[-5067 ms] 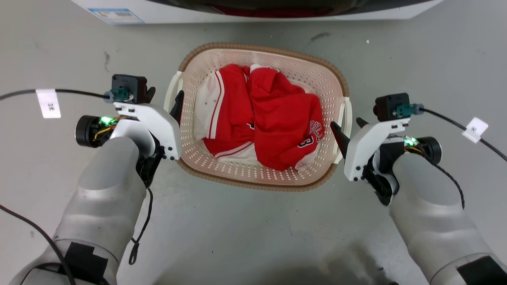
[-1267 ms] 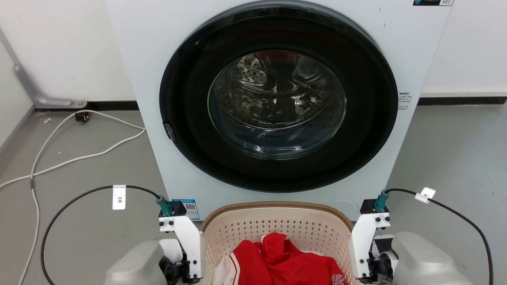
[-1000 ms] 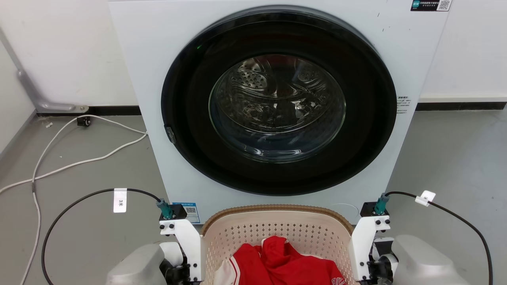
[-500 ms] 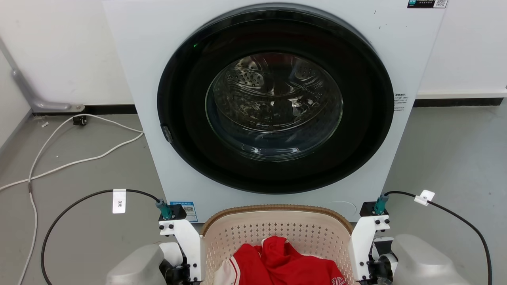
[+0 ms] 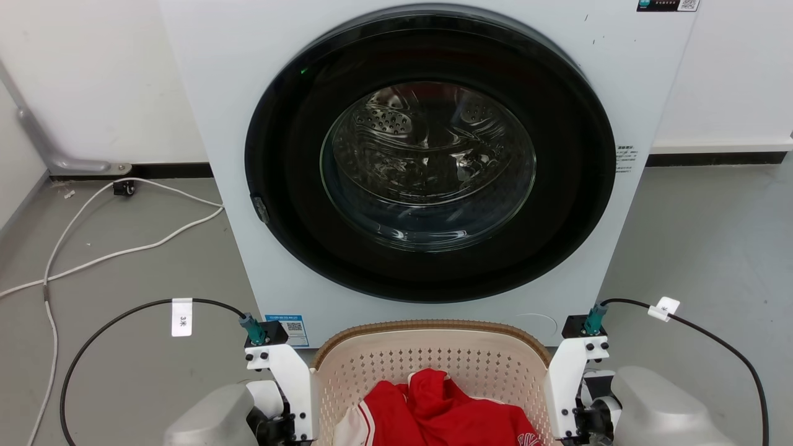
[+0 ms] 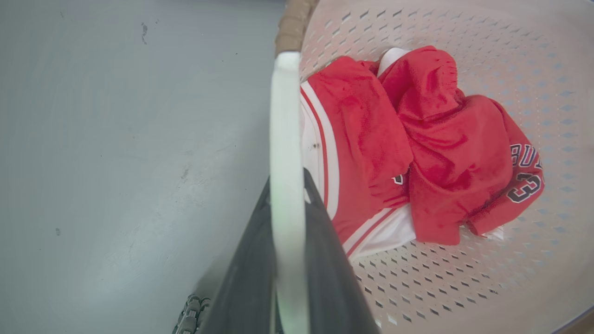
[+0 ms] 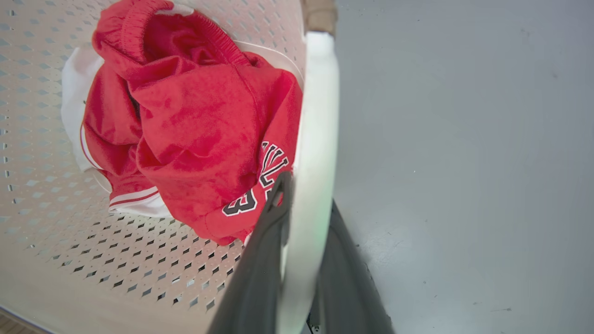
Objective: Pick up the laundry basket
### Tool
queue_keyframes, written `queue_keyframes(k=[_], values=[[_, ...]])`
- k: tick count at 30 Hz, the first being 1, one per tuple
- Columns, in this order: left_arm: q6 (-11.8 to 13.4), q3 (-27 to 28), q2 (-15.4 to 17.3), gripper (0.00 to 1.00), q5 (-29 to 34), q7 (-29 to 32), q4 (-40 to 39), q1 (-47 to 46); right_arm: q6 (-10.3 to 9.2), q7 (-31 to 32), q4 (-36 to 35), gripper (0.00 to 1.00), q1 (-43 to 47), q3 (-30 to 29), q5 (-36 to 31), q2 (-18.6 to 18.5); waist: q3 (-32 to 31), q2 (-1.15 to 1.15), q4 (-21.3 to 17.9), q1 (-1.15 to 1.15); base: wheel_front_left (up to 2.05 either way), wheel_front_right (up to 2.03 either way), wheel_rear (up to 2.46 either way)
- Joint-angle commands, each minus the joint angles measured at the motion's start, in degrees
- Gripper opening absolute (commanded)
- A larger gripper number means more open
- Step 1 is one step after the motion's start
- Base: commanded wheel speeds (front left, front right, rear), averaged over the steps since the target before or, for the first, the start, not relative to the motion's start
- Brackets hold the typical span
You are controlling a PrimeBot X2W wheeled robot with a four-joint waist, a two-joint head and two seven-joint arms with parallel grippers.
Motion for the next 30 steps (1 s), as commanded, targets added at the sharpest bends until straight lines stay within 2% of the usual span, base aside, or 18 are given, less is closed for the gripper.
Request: queue_keyframes(k=[1,30], values=[[-1.2,-0.1,-2.9,0.00,-0.6,0.0,-1.6,0.4,1.15,-0.4,-1.6,0.00,-0.7,0.0,0.6,3.6,0.0,0.00,0.0,-0.01,0.00,0.00,0.00],[-1.2,-1.4,-2.7,0.00,-1.9,-0.9,-1.4,-0.3,1.15,-0.5,-1.6,0.00,0.0,0.2,1.3,3.6,0.3,0.00,0.0,-0.01,0.00,0.00,0.00]])
